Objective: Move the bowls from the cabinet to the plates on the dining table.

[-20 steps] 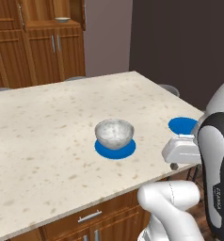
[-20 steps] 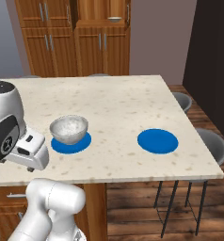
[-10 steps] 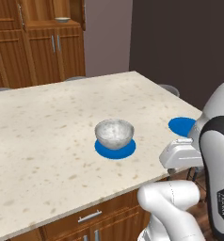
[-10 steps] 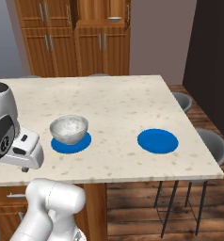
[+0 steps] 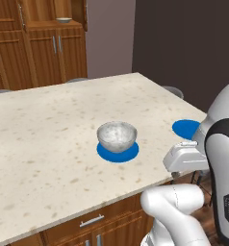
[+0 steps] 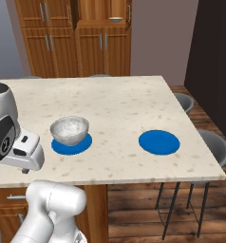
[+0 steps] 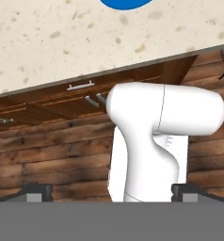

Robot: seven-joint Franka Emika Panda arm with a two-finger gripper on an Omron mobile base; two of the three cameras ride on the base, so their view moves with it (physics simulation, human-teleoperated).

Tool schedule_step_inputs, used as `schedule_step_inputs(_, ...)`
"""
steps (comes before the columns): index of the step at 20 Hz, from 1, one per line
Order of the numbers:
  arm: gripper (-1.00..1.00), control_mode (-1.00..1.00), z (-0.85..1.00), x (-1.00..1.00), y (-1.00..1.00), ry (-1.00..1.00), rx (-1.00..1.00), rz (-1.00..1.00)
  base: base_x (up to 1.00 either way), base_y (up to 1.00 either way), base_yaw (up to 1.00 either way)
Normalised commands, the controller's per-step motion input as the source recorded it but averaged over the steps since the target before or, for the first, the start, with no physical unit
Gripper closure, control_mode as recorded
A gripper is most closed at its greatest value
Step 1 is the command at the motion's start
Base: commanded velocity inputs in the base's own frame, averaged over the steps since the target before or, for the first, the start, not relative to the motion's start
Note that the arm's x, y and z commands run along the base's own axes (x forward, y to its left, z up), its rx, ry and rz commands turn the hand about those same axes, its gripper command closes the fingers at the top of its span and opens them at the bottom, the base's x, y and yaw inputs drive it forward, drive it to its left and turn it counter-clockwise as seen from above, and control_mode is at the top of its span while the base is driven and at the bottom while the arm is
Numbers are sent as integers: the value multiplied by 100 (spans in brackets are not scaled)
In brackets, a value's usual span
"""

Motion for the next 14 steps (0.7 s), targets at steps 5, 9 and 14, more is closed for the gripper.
schedule_step_inputs(5, -100, 100, 0, 0, 0, 0, 0, 0, -16, -6, 0)
schedule_step_inputs(9, -100, 100, 0, 0, 0, 0, 0, 0, -91, -81, 6)
schedule_step_inputs(14, -100, 100, 0, 0, 0, 0, 0, 0, -78, -99, 0)
